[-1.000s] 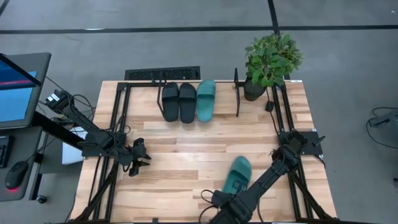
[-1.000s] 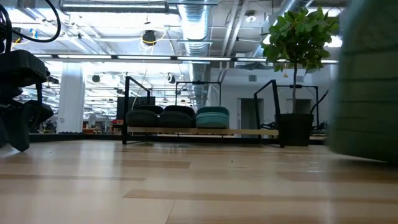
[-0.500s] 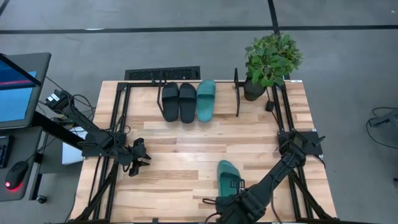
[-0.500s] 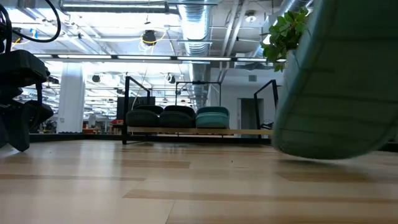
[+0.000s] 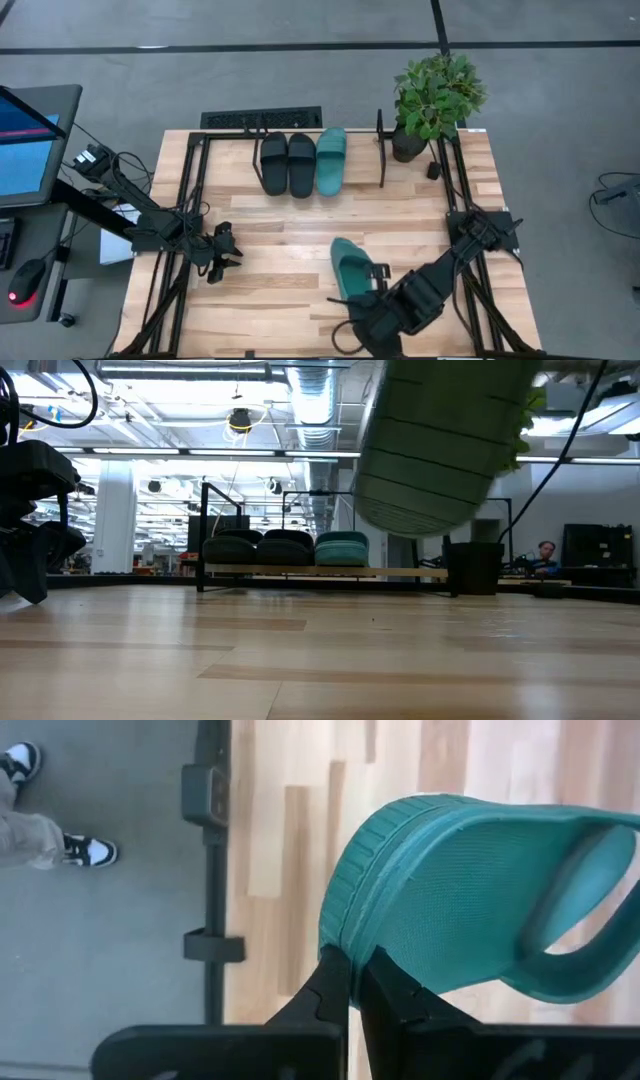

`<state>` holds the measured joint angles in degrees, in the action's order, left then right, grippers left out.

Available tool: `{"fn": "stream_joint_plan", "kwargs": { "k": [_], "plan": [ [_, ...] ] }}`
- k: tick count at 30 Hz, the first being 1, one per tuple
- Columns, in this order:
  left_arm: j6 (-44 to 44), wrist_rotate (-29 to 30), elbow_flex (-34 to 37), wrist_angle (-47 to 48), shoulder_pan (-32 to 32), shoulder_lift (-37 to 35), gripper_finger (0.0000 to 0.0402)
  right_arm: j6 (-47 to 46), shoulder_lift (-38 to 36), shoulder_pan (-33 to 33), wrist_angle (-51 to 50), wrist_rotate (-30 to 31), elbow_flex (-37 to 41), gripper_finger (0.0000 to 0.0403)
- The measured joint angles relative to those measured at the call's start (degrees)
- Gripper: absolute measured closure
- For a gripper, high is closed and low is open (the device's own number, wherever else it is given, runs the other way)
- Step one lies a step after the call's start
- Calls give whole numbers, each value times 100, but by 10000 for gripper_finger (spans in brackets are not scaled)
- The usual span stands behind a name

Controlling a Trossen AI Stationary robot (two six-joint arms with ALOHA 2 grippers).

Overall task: Pick and place slides into the shelf
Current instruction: Put green slide on the shelf

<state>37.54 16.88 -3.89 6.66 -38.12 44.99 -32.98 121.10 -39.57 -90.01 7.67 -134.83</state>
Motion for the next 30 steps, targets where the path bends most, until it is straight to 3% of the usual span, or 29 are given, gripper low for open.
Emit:
{"fn": "stream_joint_plan", "kwargs": {
  "k": [12, 21, 30],
  "plan": [
    [0, 0, 2, -2, -1, 0, 267, 891, -48, 882, -1, 479, 1, 402],
    [0, 0, 0, -1, 1, 0, 267, 1066, -48, 1280, -1, 1525, 1, 403],
    [0, 0, 1, 0, 0, 0, 267, 1484, -53, 1787, 3, 2185, 53, 403]
  ]
}}
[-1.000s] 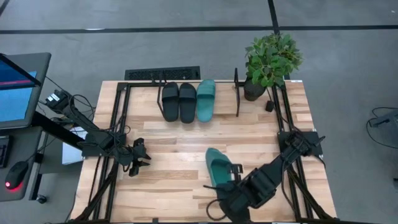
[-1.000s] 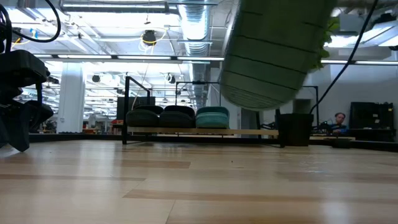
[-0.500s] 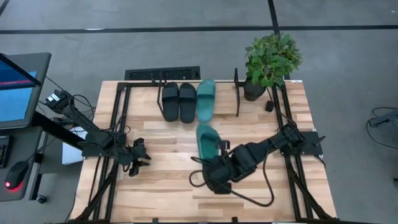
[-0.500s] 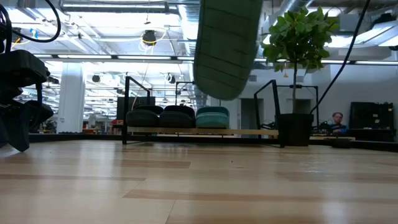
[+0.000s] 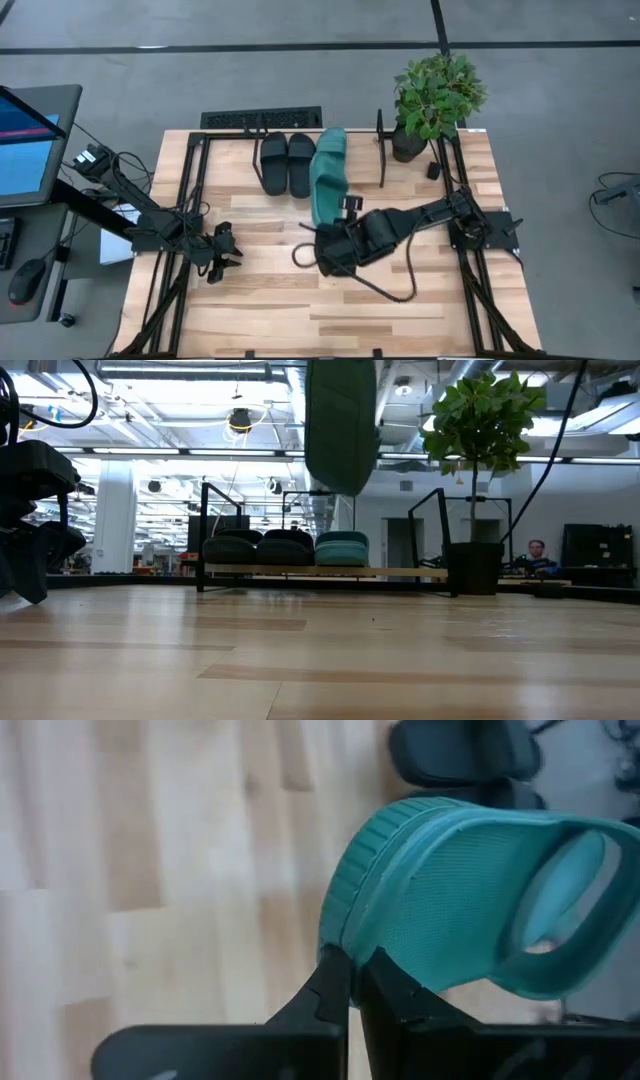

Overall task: Pick and place slides into the shelf
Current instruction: Put green slide on the shelf

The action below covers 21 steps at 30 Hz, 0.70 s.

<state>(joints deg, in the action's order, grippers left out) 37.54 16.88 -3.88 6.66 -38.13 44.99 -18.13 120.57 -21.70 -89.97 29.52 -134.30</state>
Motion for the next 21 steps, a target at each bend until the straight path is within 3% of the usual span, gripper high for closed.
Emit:
{"fn": "stream_joint_plan", "kwargs": {
  "k": [21],
  "plan": [
    [0, 0, 0, 0, 0, 0, 267, 888, 0, 1335, -4, 526, 743, 403]
  ]
}}
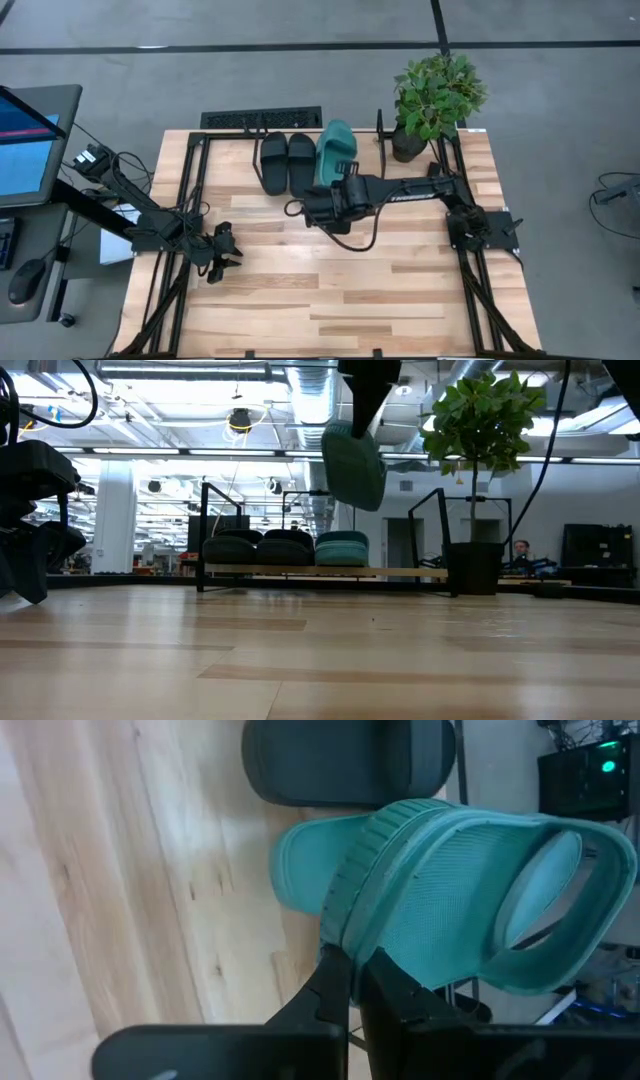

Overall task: Pick and place slides into the shelf
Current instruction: Put green slide on the shelf

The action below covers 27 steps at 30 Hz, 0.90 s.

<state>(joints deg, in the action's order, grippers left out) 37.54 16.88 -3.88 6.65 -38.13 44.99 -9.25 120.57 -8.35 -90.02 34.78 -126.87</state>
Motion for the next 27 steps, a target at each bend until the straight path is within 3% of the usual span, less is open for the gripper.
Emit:
{"fn": "stream_joint_plan", "kwargs": {
  "k": [7, 17, 27],
  "plan": [
    [0, 0, 0, 0, 2, 0, 267, 108, -337, 142, 6, -44, 238, 403],
    [0, 0, 0, 0, 2, 0, 267, -545, -1585, 21, 0, -448, 1985, 403],
    [0, 0, -1, 0, 2, 0, 267, -375, -1633, -342, 5, -551, 2742, 403]
  ]
}}
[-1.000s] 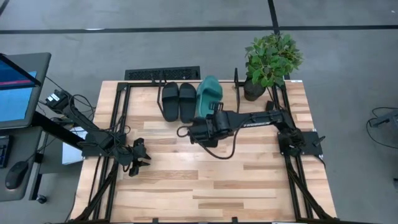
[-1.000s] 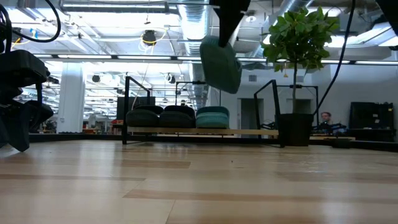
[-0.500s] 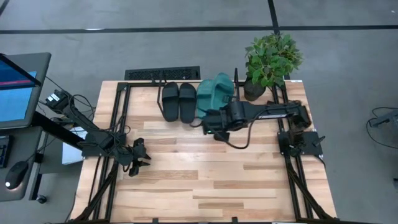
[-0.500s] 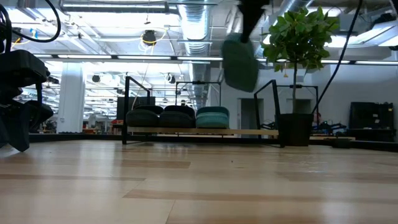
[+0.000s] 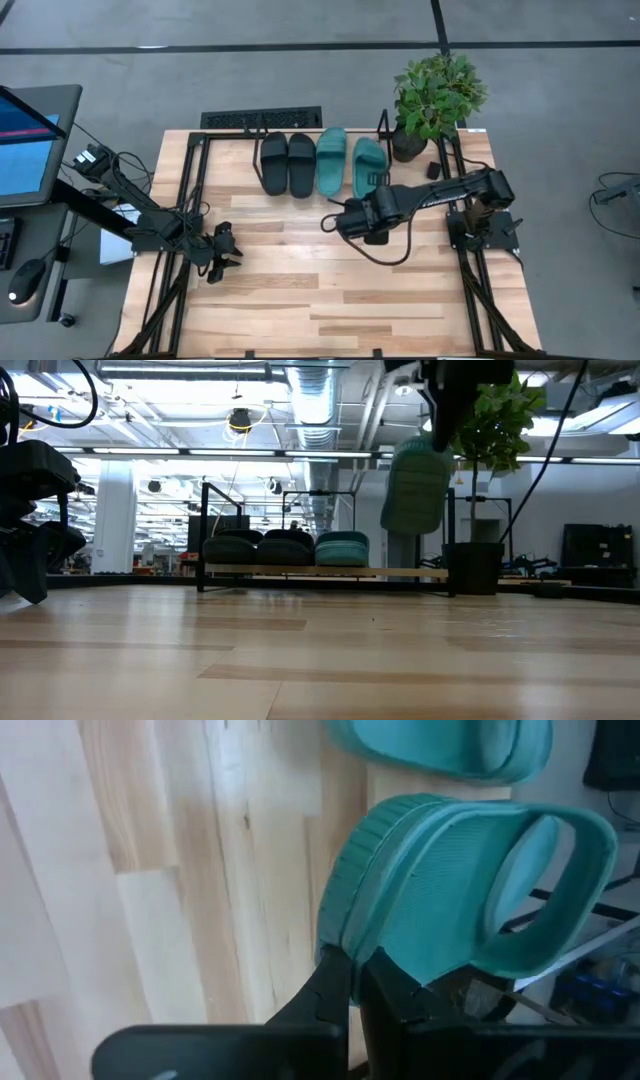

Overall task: Pick and place slides into the shelf
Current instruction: Put green slide on the shelf

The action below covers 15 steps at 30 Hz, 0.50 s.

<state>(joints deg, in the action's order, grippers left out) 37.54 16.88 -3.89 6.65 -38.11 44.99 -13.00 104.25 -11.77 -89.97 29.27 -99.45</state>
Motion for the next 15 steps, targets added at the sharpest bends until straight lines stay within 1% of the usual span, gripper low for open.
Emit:
{"fn": "stream_joint_plan", "kwargs": {
  "k": [7, 15],
  "plan": [
    [0, 0, 0, -1, -1, 0, 267, 249, 7, 137, -1, 106, 73, 403],
    [0, 0, 0, -1, 0, 0, 267, 586, 7, 488, 20, 215, 73, 403]
  ]
}}
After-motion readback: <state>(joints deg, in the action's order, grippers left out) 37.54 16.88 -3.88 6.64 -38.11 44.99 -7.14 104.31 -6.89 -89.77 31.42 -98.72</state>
